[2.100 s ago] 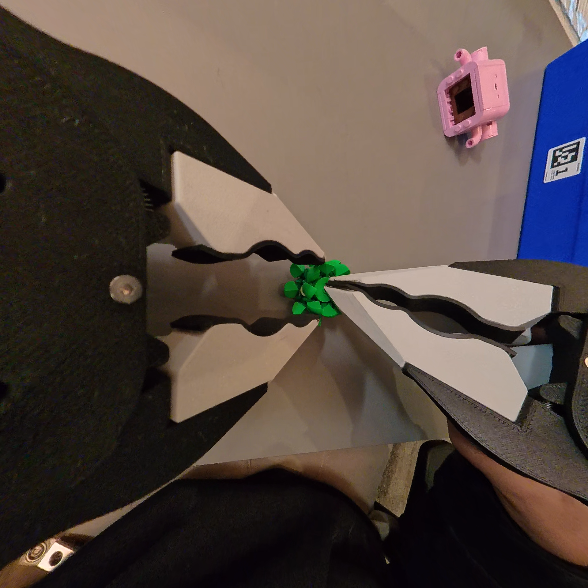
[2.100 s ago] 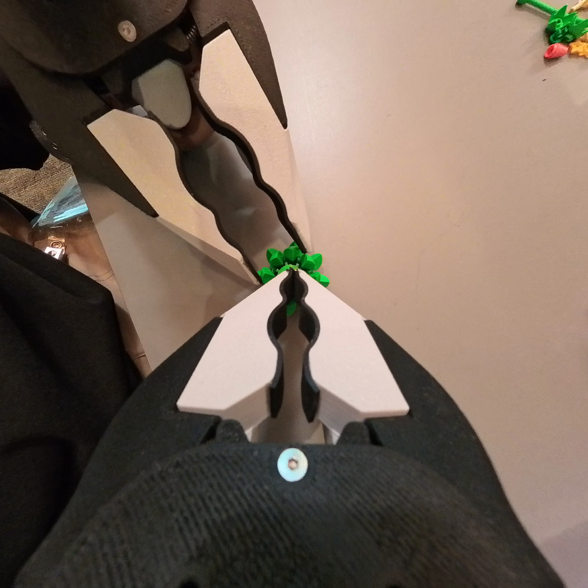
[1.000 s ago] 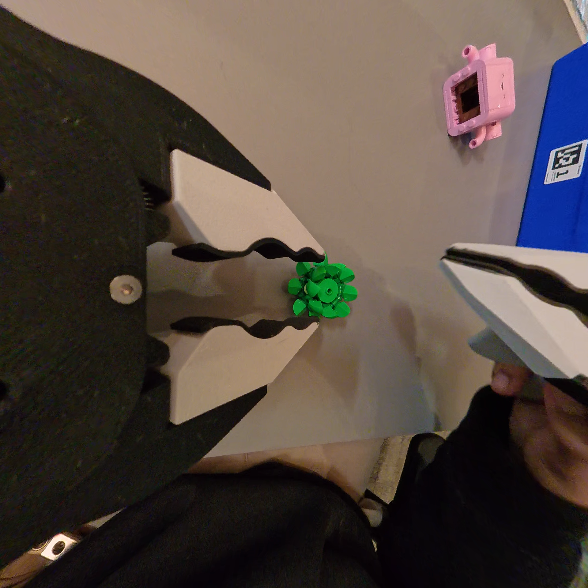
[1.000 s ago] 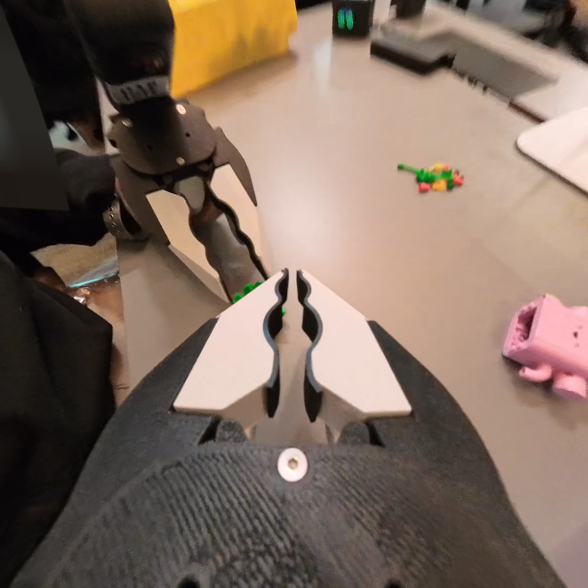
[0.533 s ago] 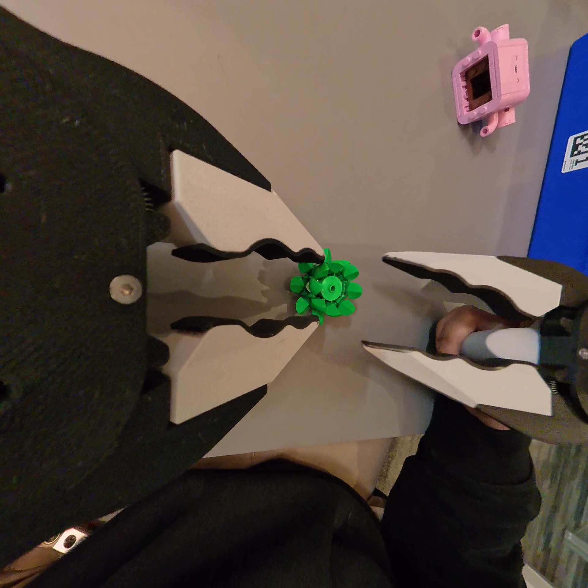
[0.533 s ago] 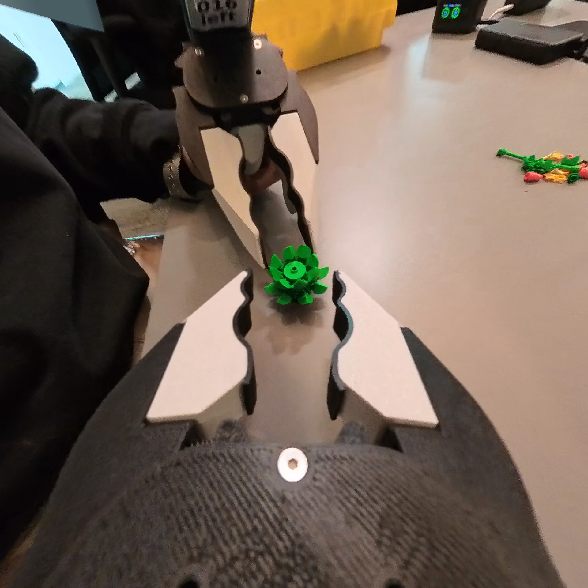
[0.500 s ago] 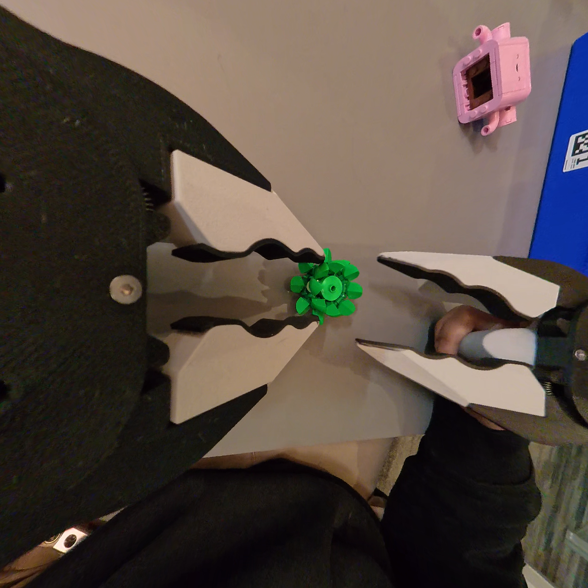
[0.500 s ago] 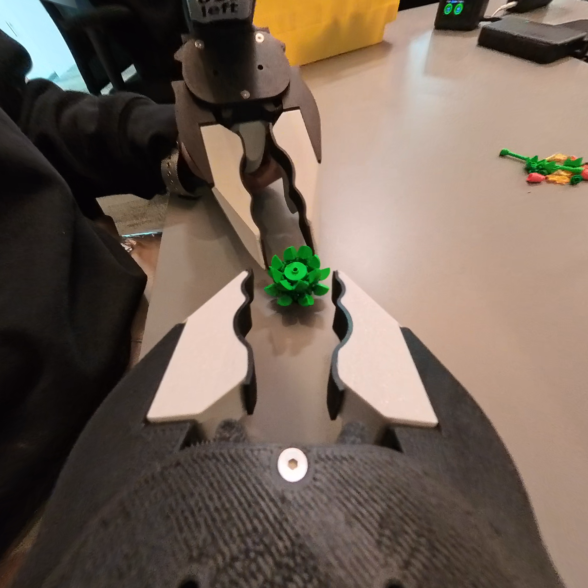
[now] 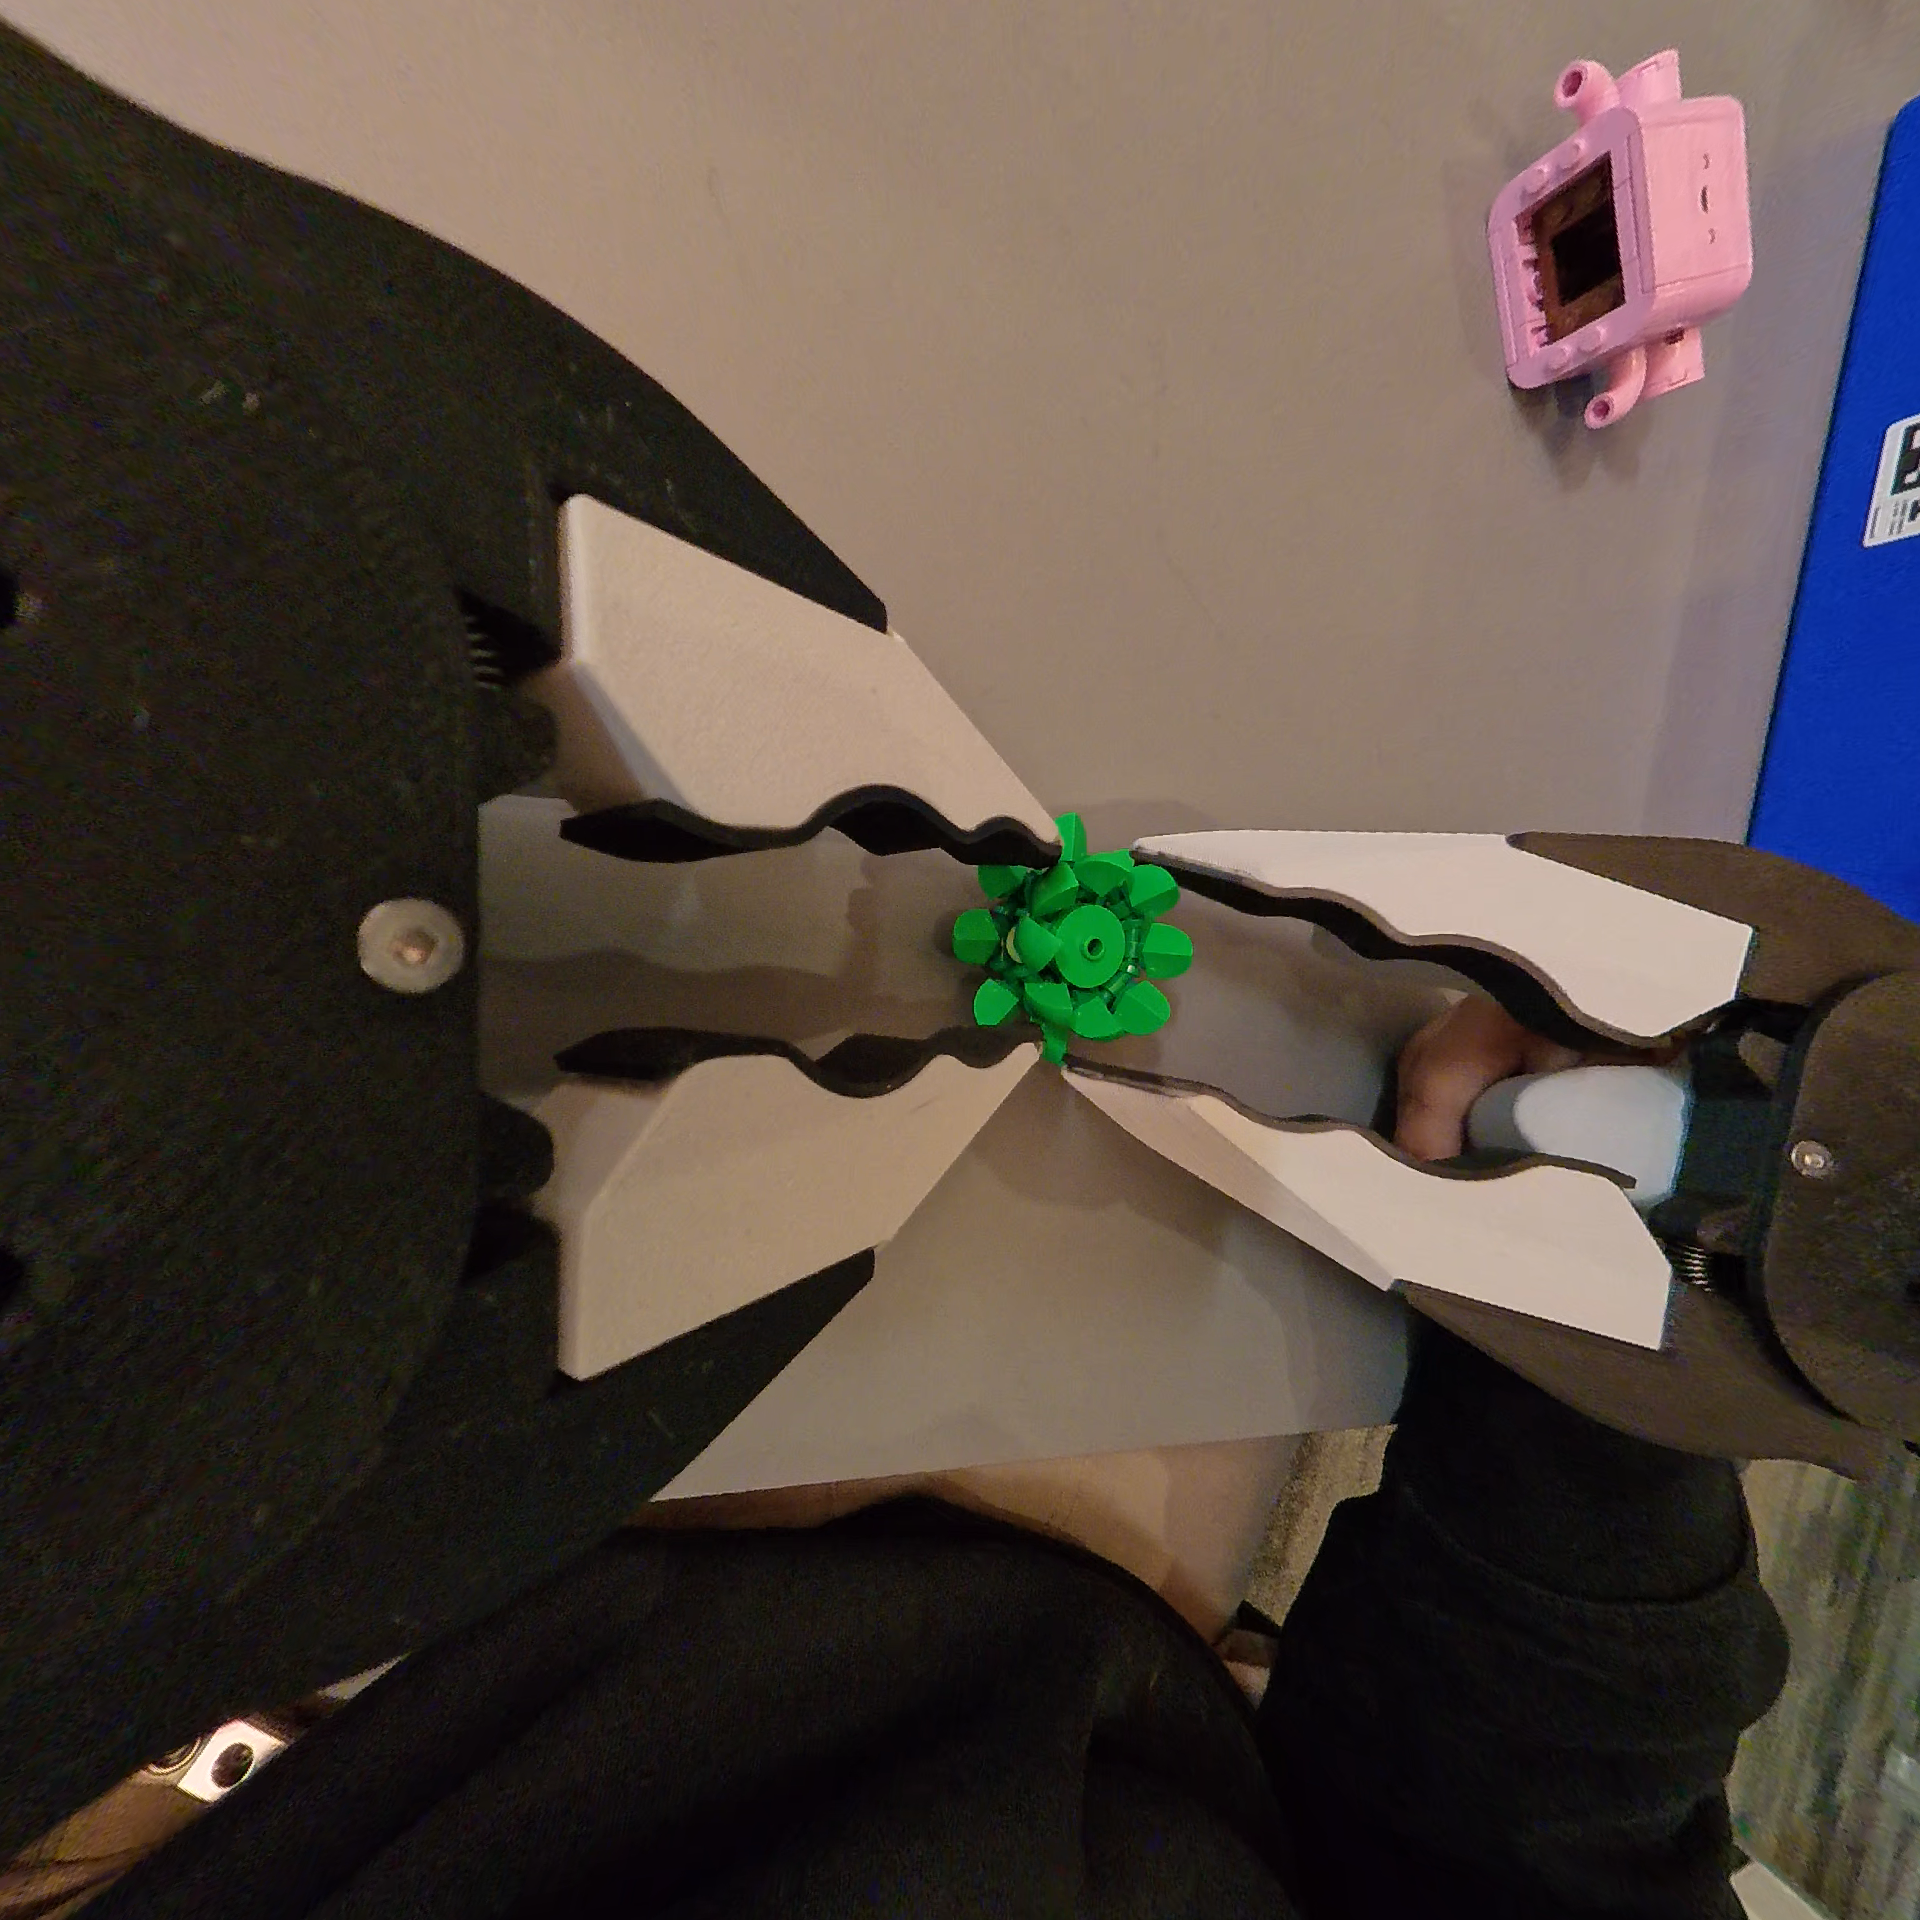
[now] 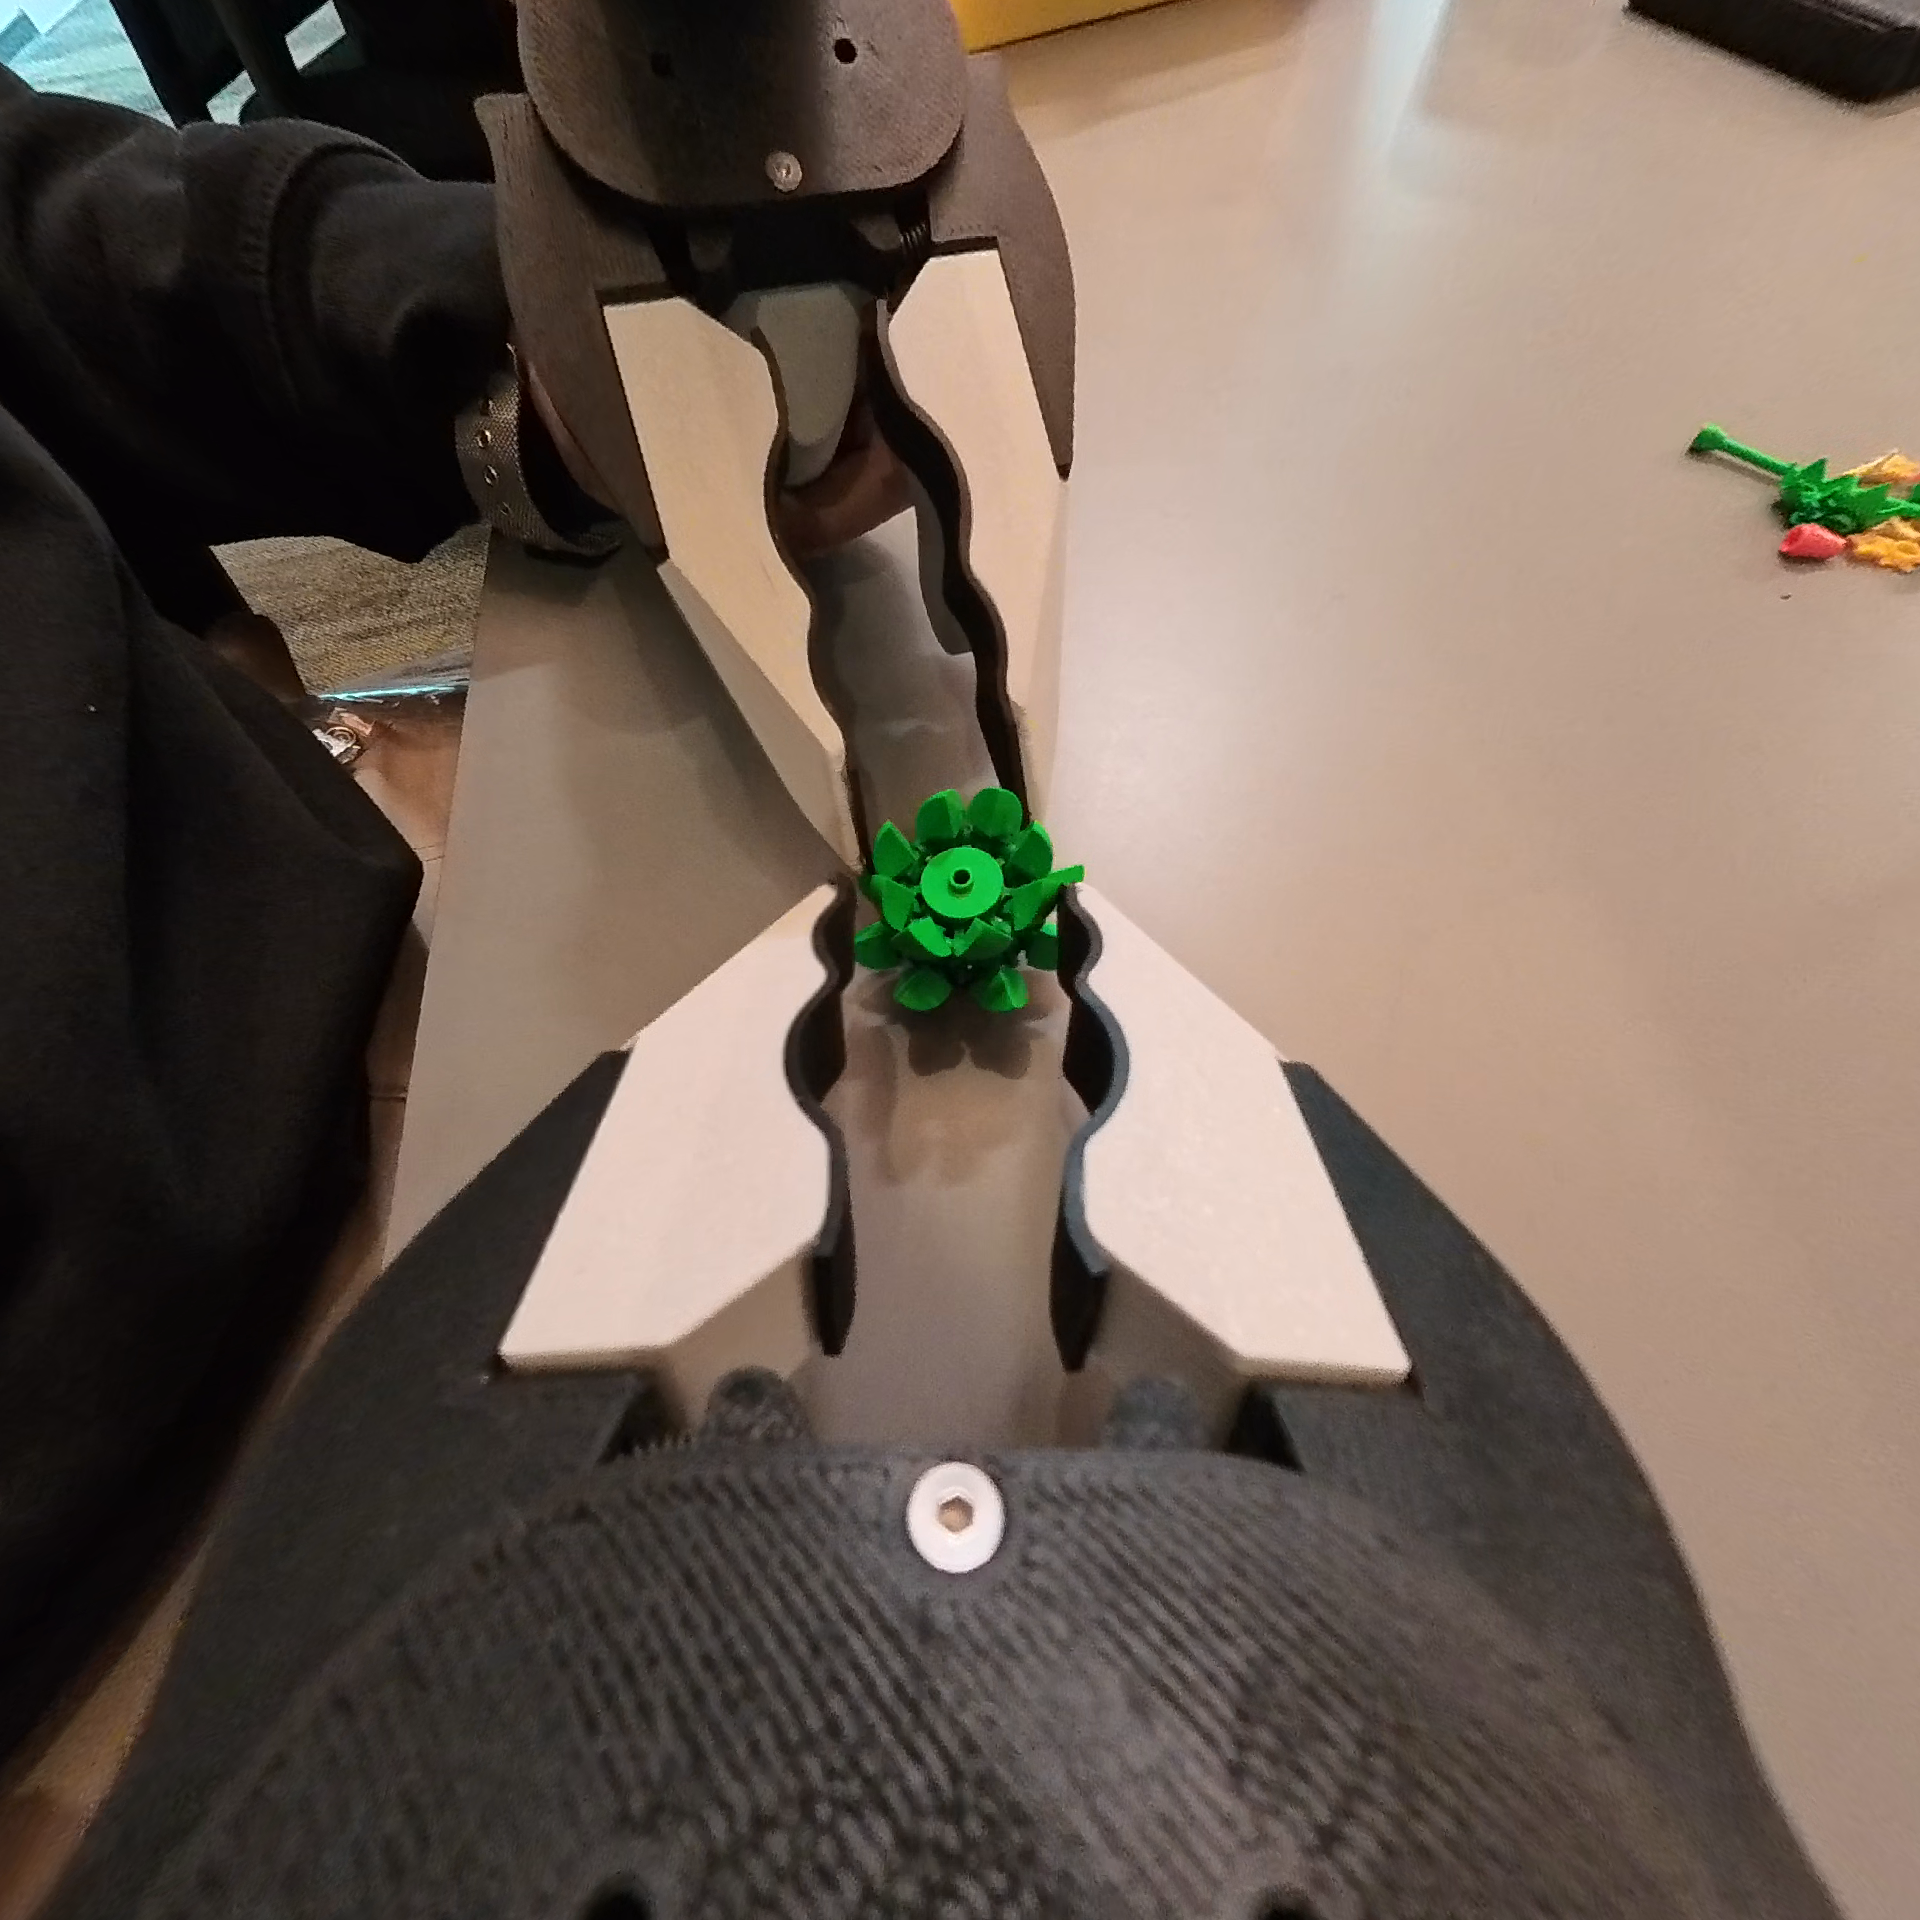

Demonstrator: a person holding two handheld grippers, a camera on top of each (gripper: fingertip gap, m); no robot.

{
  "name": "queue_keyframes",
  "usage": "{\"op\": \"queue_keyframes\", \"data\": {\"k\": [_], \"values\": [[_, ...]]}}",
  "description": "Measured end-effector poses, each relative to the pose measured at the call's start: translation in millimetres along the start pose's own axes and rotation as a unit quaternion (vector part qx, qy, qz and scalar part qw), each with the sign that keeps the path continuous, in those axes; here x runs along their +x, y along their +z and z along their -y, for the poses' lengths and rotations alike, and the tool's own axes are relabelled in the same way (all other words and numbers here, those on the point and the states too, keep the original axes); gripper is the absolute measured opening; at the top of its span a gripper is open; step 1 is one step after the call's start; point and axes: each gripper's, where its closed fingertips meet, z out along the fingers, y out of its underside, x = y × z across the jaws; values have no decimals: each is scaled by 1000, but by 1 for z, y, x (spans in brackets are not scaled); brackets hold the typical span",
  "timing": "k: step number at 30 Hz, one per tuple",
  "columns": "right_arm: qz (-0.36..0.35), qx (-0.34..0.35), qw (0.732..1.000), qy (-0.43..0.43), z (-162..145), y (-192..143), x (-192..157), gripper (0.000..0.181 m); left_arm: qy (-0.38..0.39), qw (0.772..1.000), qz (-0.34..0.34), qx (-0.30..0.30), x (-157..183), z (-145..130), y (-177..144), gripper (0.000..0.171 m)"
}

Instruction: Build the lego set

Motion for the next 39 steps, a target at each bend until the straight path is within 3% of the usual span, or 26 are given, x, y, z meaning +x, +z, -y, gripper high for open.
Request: {"op": "queue_keyframes", "data": {"k": [21,28,32,35,39], "values": [[-2,3,1000,2,1,0,1,40,5,1000,4,-5,0,-1,1,29],[-16,118,992,53,27,-28,19,49,-12,998,5,59,-6,13,-15,41],[-80,191,975,77,36,-55,44,46,-36,990,64,122,-34,24,-34,49],[-127,158,977,65,26,-55,55,39,-47,980,121,152,-54,29,-46,56],[-158,109,981,28,17,-43,54,37,-47,981,142,126,-60,24,-40,59]]}}
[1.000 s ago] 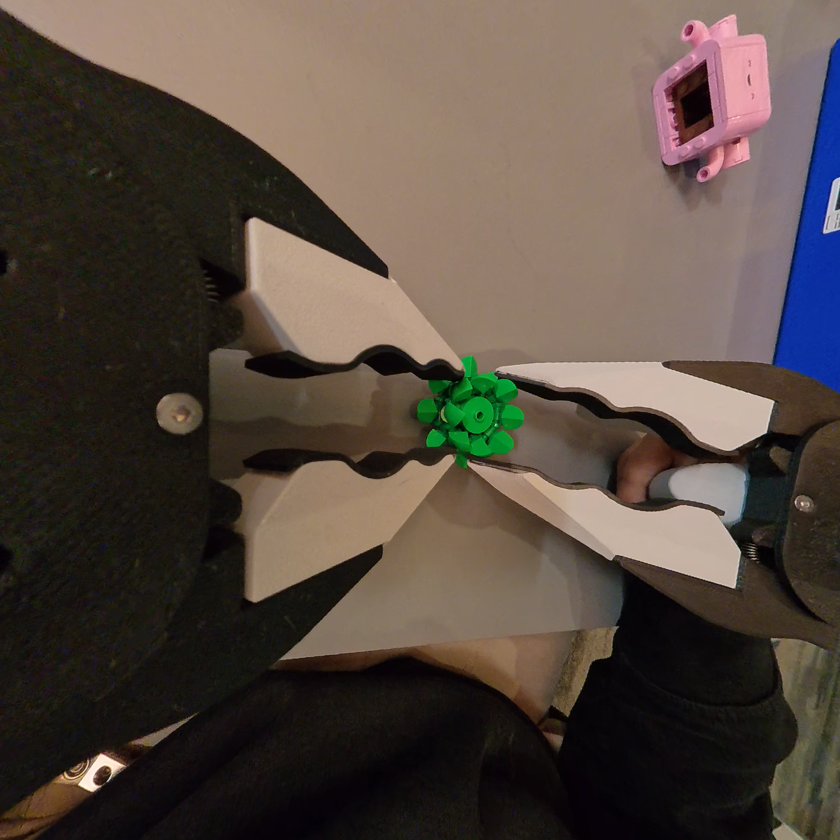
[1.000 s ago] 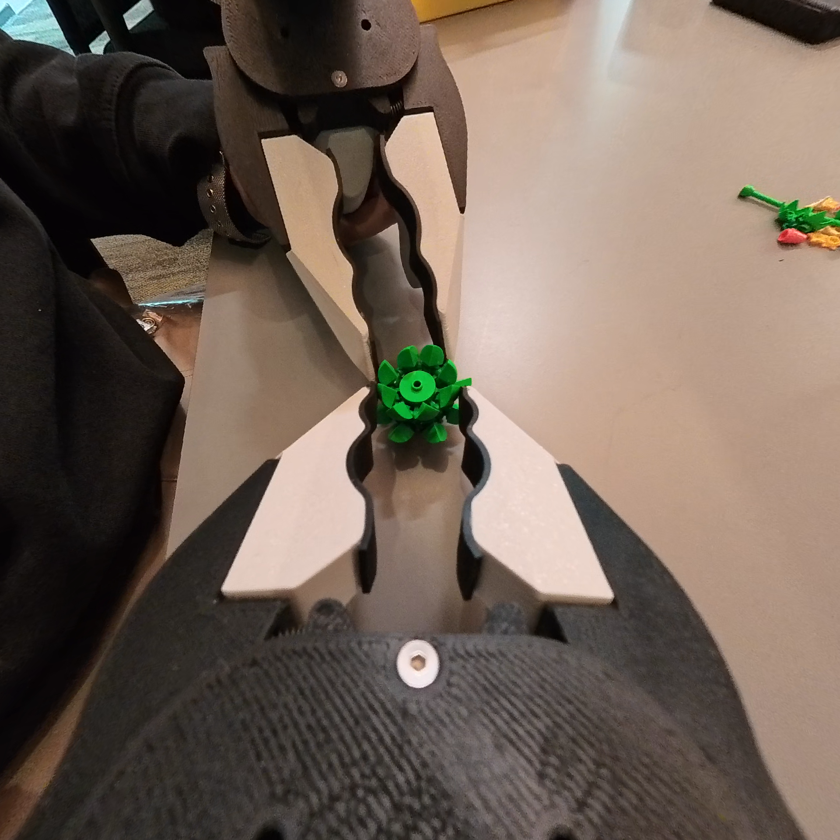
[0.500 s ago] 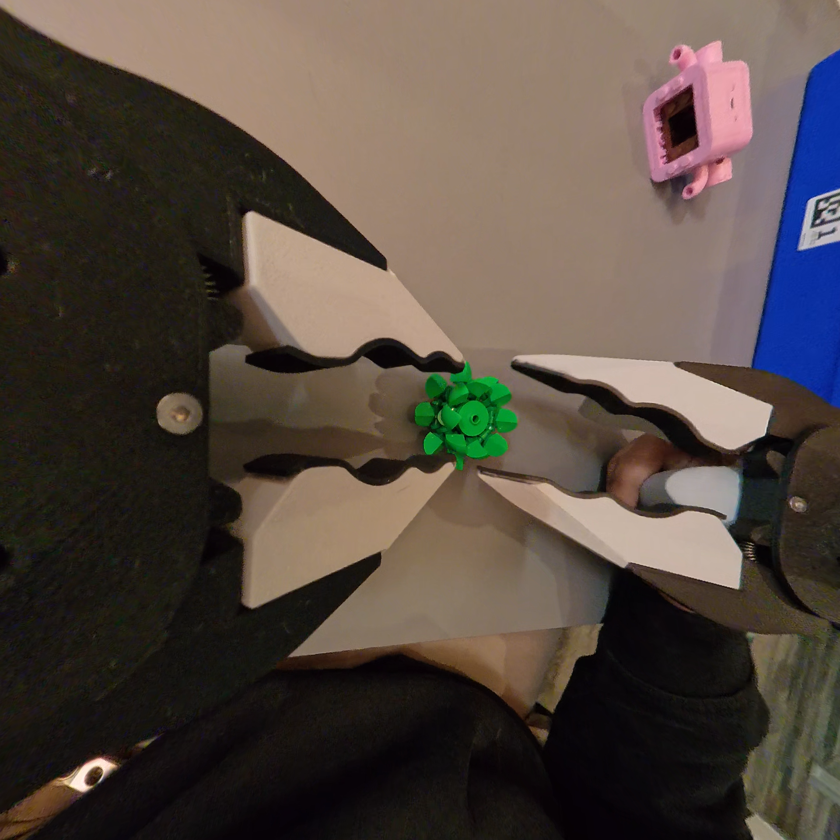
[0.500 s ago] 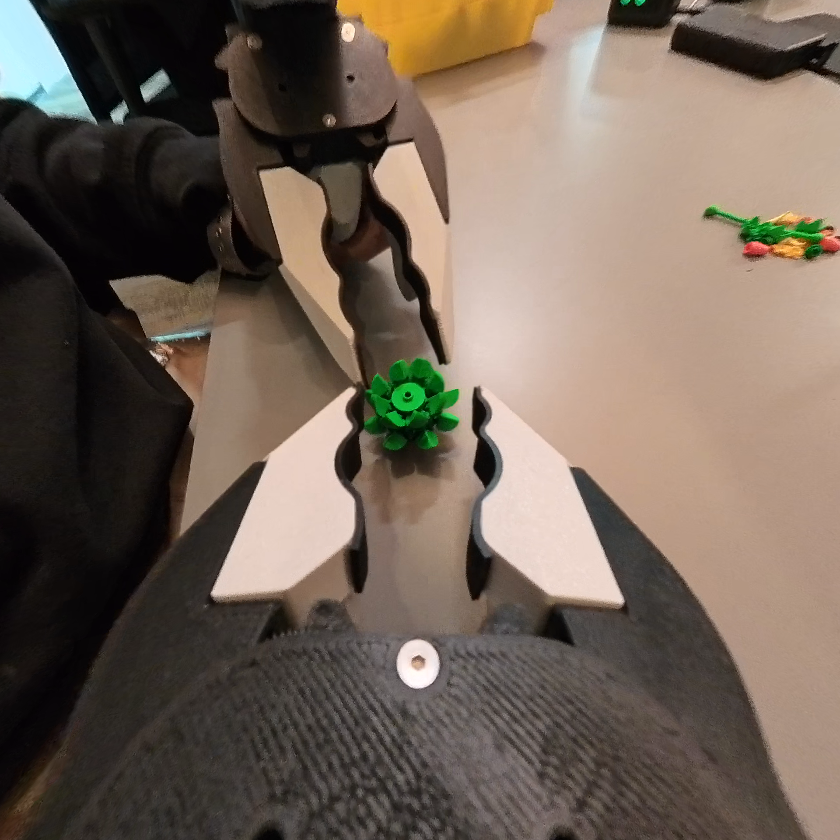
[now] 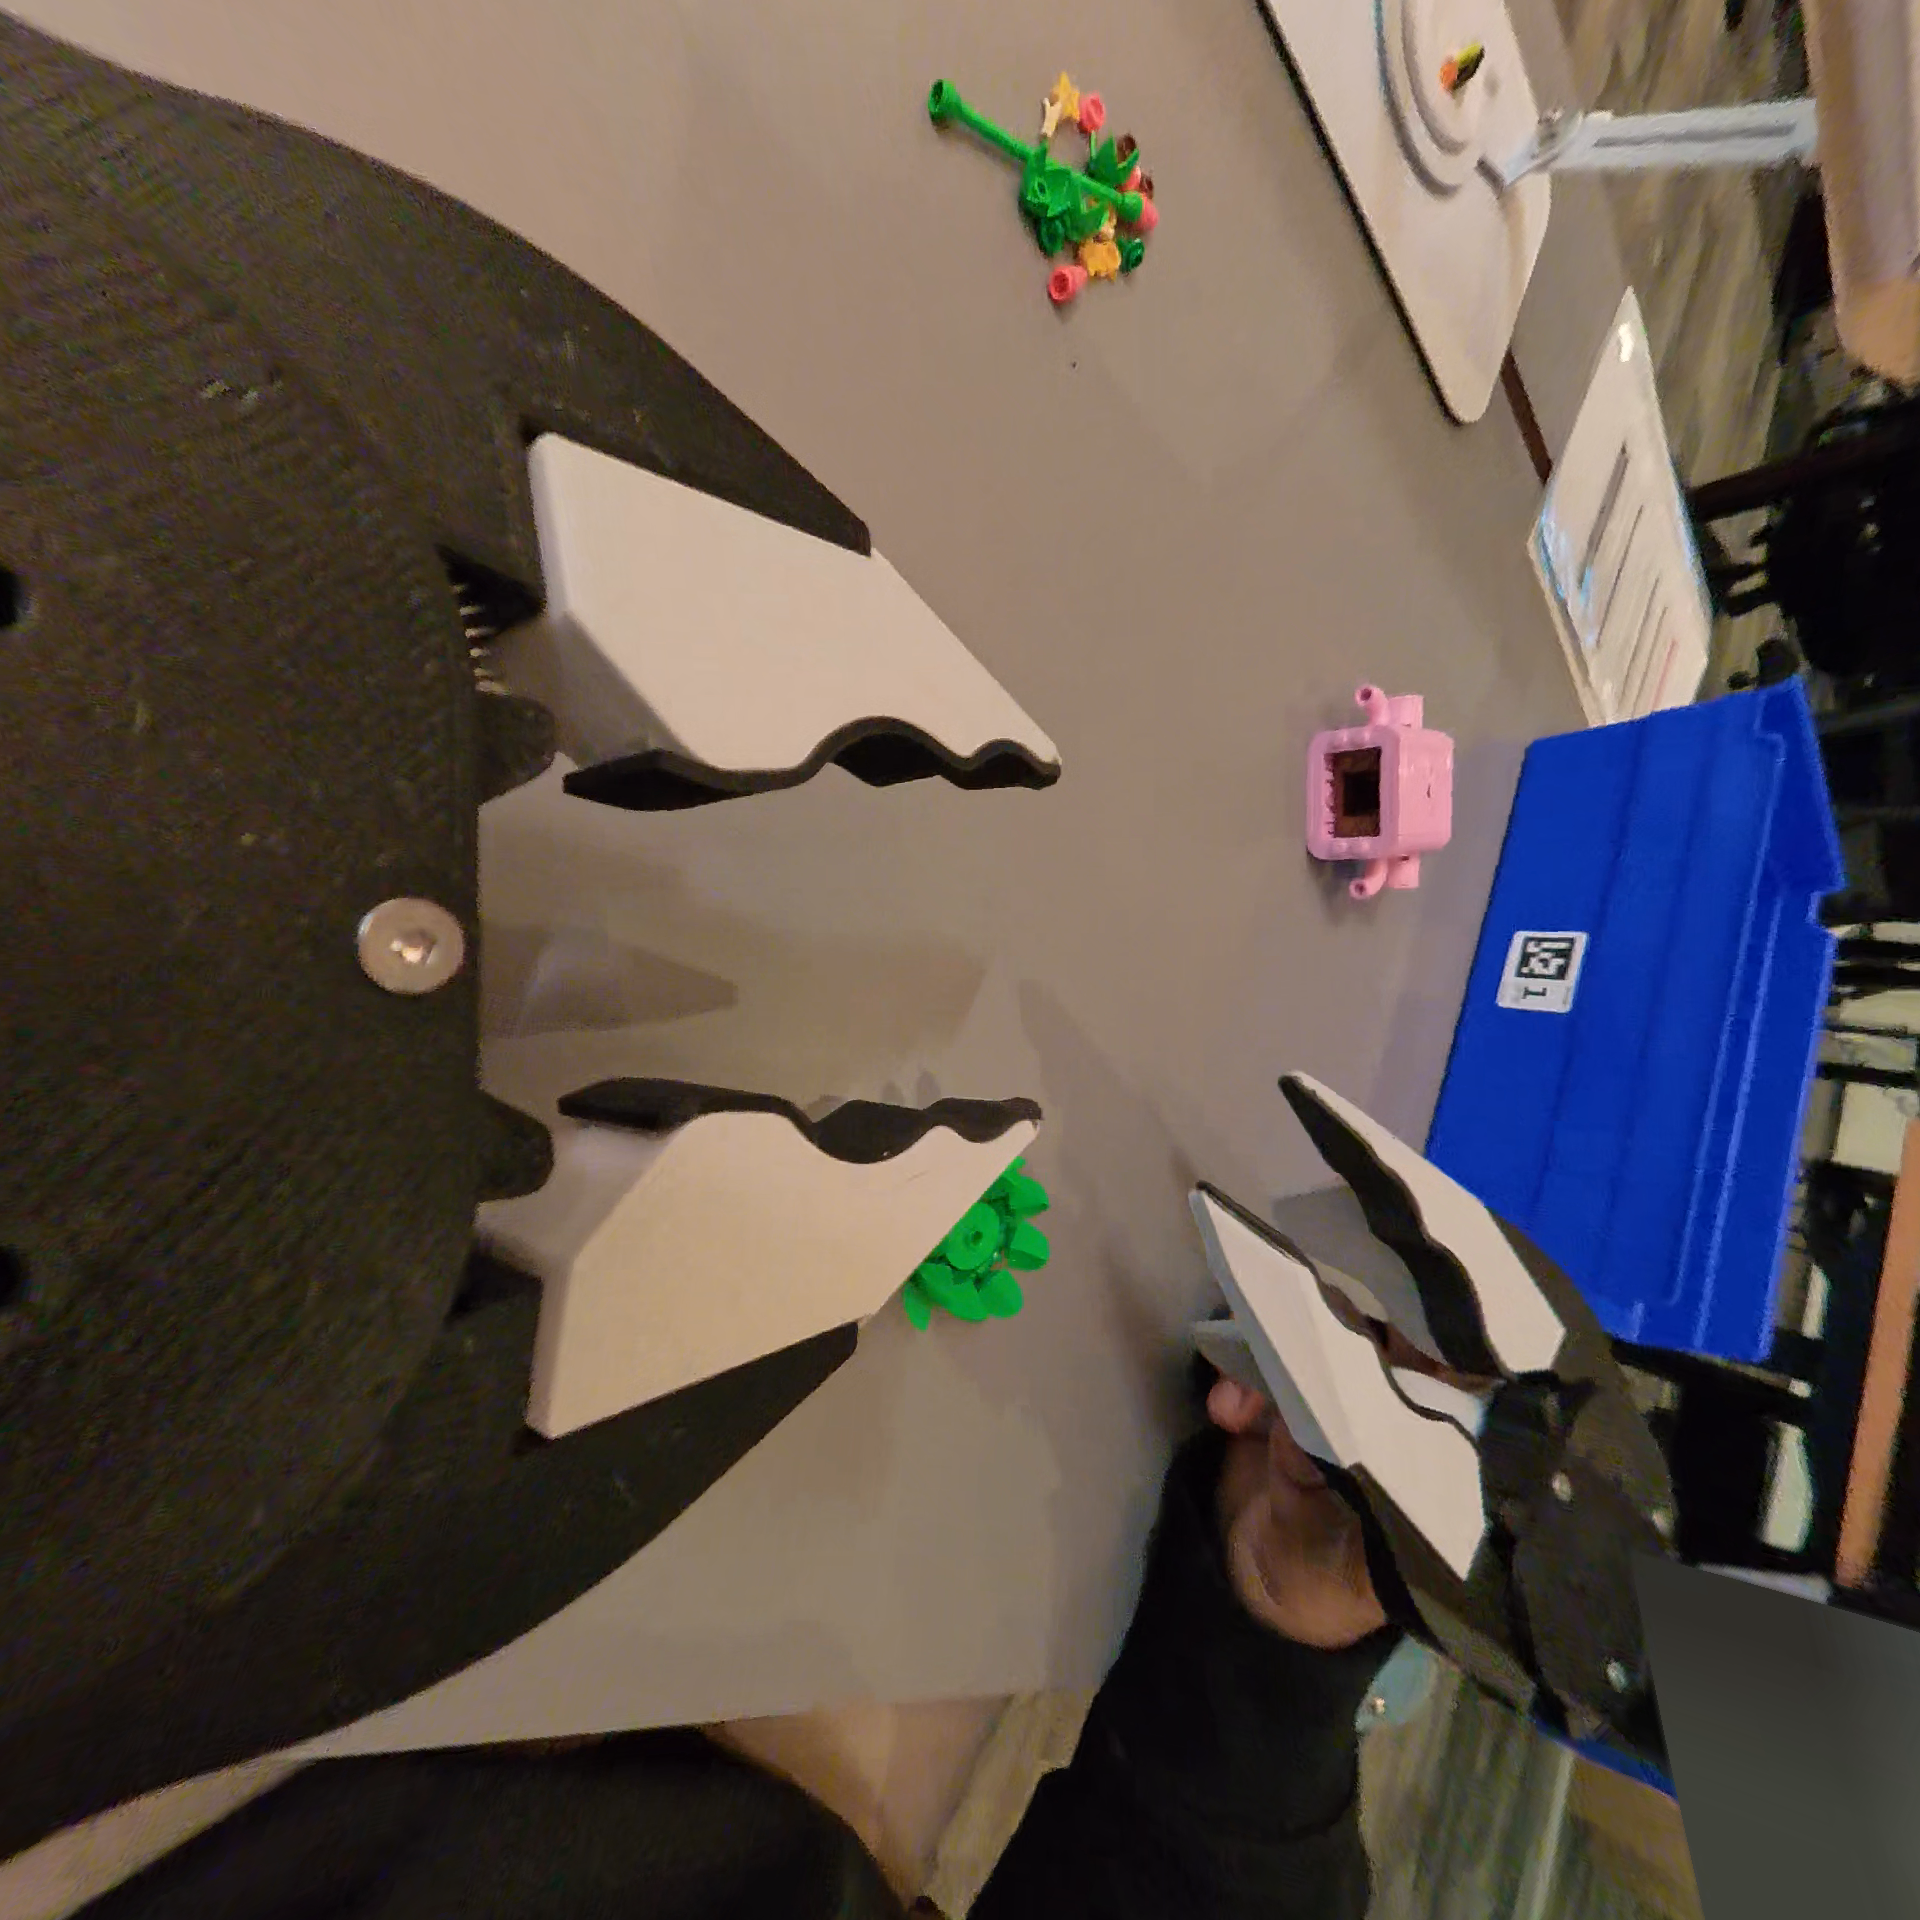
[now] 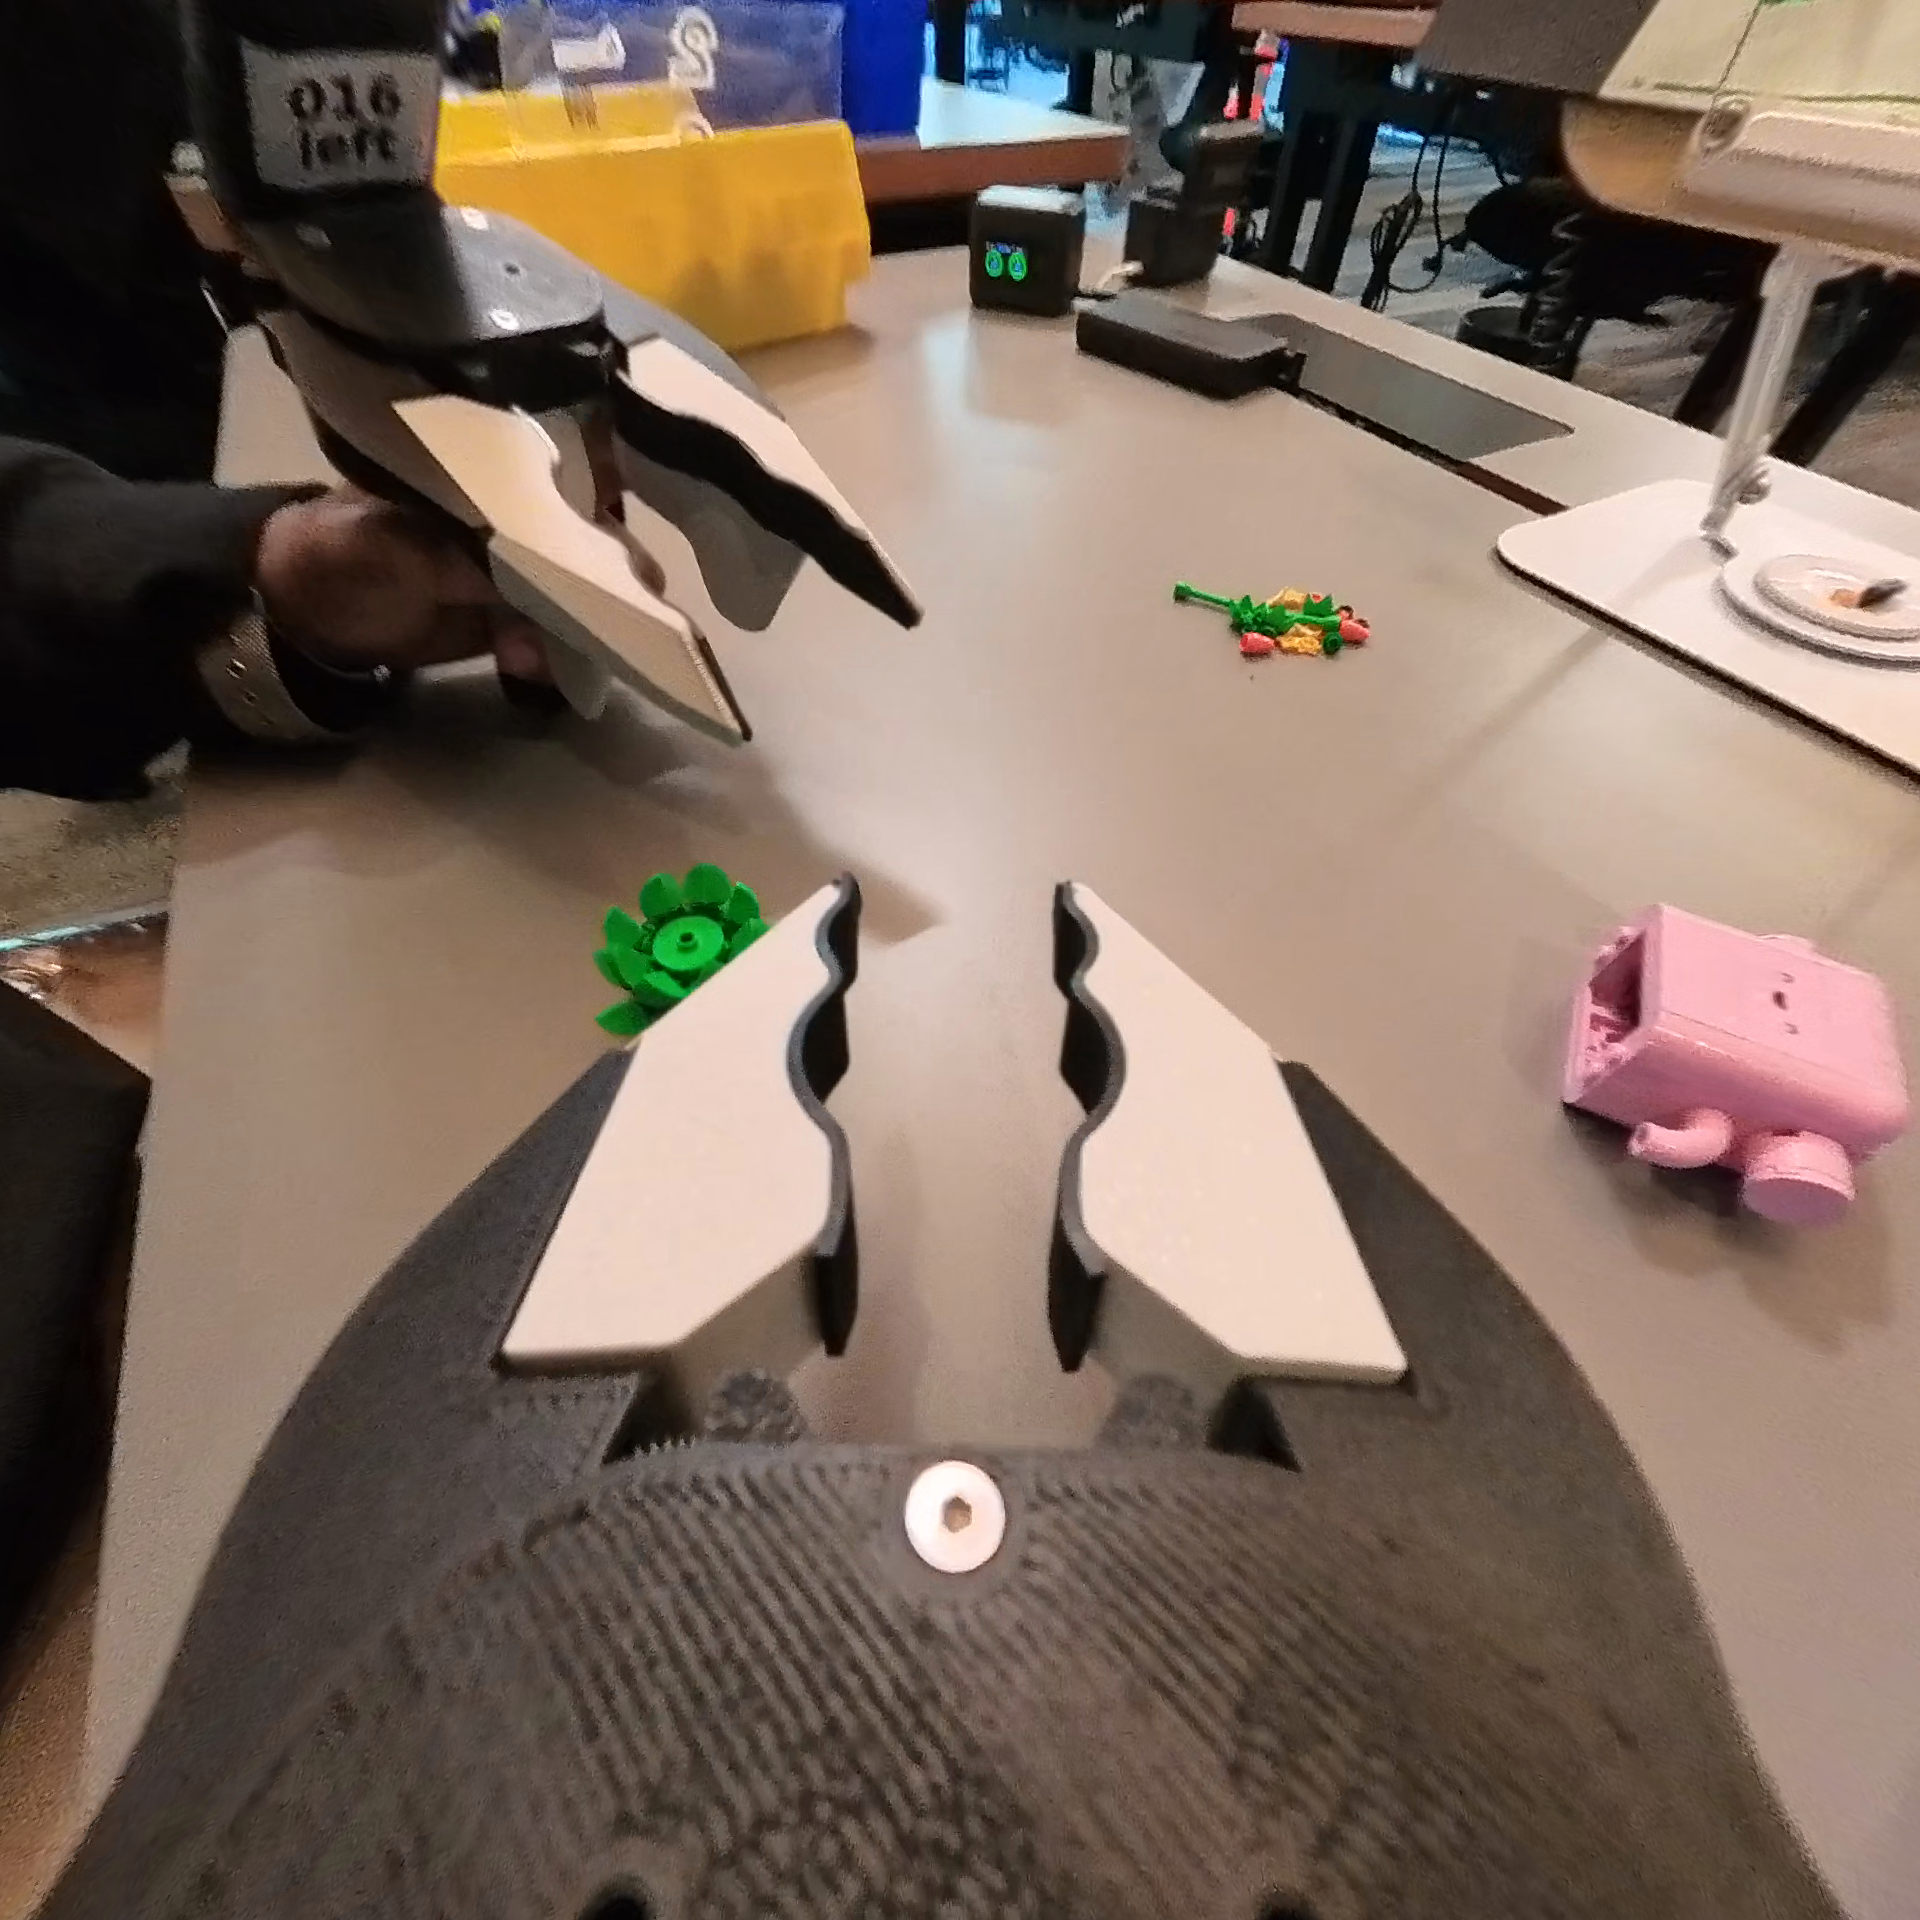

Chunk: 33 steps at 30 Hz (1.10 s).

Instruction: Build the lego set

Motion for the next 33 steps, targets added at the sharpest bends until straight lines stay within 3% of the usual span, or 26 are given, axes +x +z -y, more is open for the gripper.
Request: {"op": "queue_keyframes", "data": {"k": [8,17,22,33], "values": [[7,-47,999,-4,-12,9,-3,26,17,998,-23,-65,9,-16,13,53],[4,-85,996,3,-23,16,-1,24,28,997,-36,-64,14,-17,13,46],[12,-114,993,1,-31,21,-3,0,49,995,-29,-76,17,-20,15,45],[10,-107,994,-7,-29,20,-4,0,59,994,-25,-89,18,-24,18,44]]}}
